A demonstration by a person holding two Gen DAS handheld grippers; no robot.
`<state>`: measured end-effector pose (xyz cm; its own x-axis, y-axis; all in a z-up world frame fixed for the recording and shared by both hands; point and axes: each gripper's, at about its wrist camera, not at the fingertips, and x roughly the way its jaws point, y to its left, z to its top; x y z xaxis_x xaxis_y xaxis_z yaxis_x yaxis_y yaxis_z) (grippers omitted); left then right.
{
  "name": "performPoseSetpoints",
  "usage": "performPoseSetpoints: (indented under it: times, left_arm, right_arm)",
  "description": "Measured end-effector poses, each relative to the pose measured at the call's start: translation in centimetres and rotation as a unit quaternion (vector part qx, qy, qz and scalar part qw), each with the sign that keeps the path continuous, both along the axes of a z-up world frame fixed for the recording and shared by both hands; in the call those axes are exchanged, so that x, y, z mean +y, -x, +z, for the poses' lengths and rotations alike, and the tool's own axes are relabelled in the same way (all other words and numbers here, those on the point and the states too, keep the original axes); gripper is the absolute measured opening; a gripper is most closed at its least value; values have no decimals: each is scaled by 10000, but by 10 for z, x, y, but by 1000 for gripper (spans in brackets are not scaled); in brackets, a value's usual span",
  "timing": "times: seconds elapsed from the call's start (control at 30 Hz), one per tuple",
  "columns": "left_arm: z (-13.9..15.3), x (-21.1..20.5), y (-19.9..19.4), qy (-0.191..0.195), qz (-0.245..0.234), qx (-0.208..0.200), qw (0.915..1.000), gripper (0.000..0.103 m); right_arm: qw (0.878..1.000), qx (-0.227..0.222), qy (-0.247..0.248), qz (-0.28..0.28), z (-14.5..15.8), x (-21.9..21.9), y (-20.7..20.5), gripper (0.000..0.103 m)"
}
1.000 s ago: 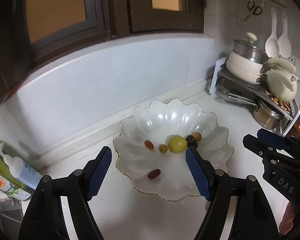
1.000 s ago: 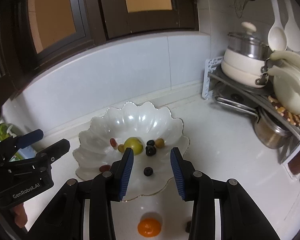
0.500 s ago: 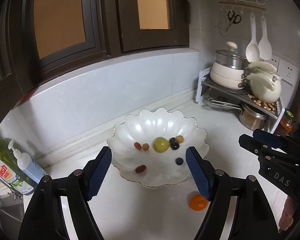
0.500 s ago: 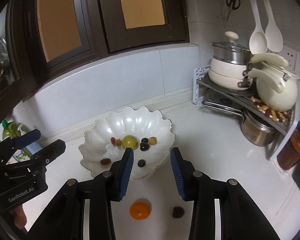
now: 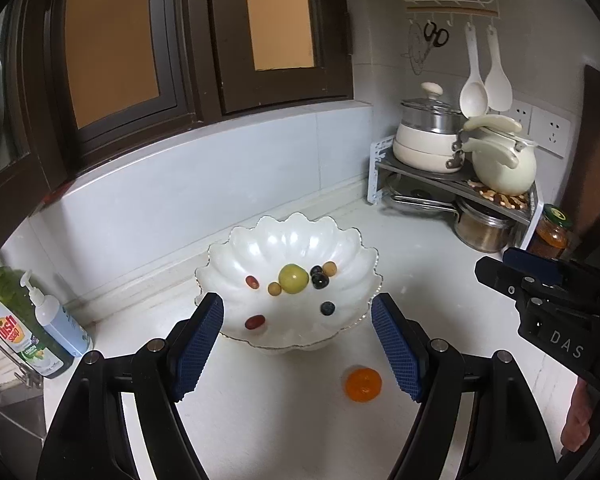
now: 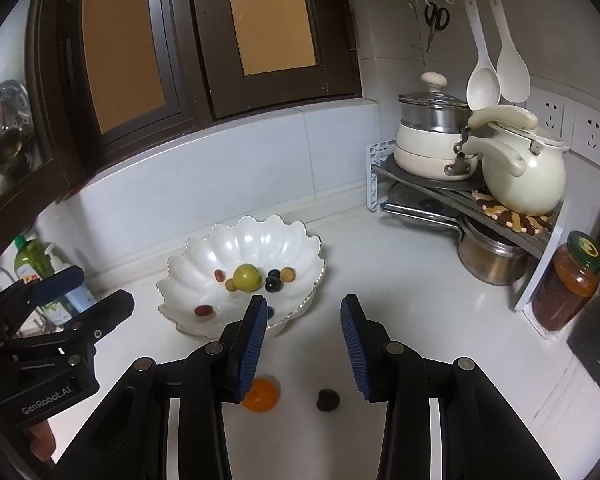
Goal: Organize fruits
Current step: 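Withdraw both open grippers from the bowl toward the orange and dark plum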
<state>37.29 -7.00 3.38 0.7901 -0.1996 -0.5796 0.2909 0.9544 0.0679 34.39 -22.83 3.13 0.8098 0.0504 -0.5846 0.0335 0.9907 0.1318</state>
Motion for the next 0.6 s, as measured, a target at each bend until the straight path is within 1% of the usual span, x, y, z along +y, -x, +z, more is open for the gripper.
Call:
performPoseSetpoints:
  times: [0.3,0.4,0.6]
  left_arm:
    - [-11,-12,21,-55,-125,-48,9999,76]
    - [-19,-15,24,-92,-158,-21,9998,76]
    - [-37,-22,27,-163,-274,165,9994,76]
  right_arm:
    - [9999,-155,-14,-29,-4,-9,19,40]
    - [9999,-136,-43,-9,-9,-12,23,40]
    - [9999,22,-121,36,-24,-13,22,40]
